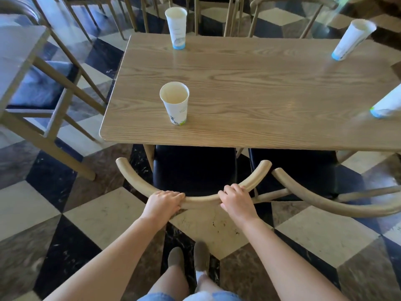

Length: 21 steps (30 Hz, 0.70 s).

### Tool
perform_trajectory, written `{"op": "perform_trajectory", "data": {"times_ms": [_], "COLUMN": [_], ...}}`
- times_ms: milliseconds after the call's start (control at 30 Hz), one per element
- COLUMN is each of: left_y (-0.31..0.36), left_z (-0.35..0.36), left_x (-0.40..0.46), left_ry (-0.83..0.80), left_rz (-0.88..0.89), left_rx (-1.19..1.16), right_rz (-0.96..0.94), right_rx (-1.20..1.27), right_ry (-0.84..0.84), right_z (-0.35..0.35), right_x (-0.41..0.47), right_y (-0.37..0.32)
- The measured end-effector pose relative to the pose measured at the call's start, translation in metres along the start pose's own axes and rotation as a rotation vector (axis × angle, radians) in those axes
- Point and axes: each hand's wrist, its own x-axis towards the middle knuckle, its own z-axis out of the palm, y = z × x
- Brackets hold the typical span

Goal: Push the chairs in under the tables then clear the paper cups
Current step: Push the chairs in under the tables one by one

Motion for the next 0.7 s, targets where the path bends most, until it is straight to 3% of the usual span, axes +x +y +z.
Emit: {"op": "perform_trajectory", "data": {"times_ms": [200,300,433,600,700], "left_y": [0.009,0.009,0.007,0.006,-0.012], "left_z": [0.004,0.001,-0.016,-0.058,-0.071], "left_x": [-0.001,-0.01,-0.019,-0.037,-0.049], "left_ry": [-0.115,-0.191,-0.016,0.097,0.209], "left_rz": [-0.022,-0.051,-0.089,-0.078,-0.138], "left_rx": [0.109,0.056,0.02,0.281,0.159], "right_rz": [0.001,0.016,0.03,-0.095,-0.179], "right_rx": [0.015,0.014,0.05,0.05,0.045], "right_ry": [-0.096,-0.148,-0.114,0.028,0.117], "right_z": [-0.001,-0.005,-0.014,-0.037,-0.052], "right_x": [-0.002,-0.003,-0.003,0.025,0.047], "right_y": [0.005,0.003,-0.007,-0.051,-0.086]}}
